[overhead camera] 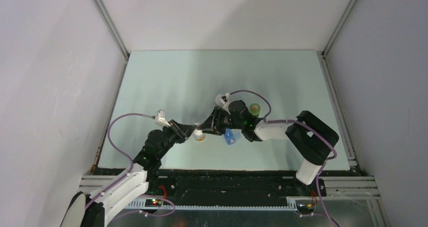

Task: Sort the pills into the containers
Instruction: Close the lid of the pill bottle.

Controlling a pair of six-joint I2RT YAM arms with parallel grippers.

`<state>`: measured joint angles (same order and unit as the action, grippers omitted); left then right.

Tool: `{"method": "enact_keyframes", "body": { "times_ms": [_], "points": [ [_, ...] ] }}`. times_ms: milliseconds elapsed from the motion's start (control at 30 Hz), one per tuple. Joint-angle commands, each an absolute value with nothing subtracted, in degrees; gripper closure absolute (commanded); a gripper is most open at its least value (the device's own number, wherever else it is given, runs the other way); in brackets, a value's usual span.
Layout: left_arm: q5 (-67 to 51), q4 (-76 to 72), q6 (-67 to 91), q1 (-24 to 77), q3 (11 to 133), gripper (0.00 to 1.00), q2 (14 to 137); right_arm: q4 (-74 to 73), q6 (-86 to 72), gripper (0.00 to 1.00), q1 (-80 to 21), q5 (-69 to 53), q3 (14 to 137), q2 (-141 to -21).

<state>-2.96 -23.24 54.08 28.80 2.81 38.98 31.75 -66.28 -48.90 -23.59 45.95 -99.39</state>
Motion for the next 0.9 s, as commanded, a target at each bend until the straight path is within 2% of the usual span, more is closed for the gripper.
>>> {"method": "enact_keyframes", "body": {
  "times_ms": [0, 200, 333, 367, 400, 867],
  "points": [
    [-8.3, -16.7, 53.4, 30.3, 1.7, 1.0, 40.5, 24.6, -65.8, 0.57, -49.3, -16.5, 47.4, -101.6],
    [-8.3, -18.1, 53.4, 30.3, 1.5, 1.0, 41.3, 22.2, -64.4, 0.71, -50.3, -15.6, 47.6, -103.2],
    [-8.4, -19.9, 53.7, 30.3, 0.8, 1.0, 42.4, 20.8, -63.2, 0.88, -51.1, -14.1, 47.6, -103.8],
    [-8.4, -20.1, 53.8, 30.3, 0.7, 1.0, 42.6, 20.8, -62.8, 0.96, -51.1, -13.7, 47.6, -103.9],
    [-8.5, -20.9, 54.0, 30.3, 0.6, 1.0, 43.0, 20.8, -62.6, 0.99, -51.2, -13.4, 47.6, -104.1],
    [-6.3, -25.9, 52.4, 30.4, -5.1, 1.0, 40.3, 23.2, -55.9, 1.0, -52.0, -8.1, 47.3, -105.5]
  ]
}}
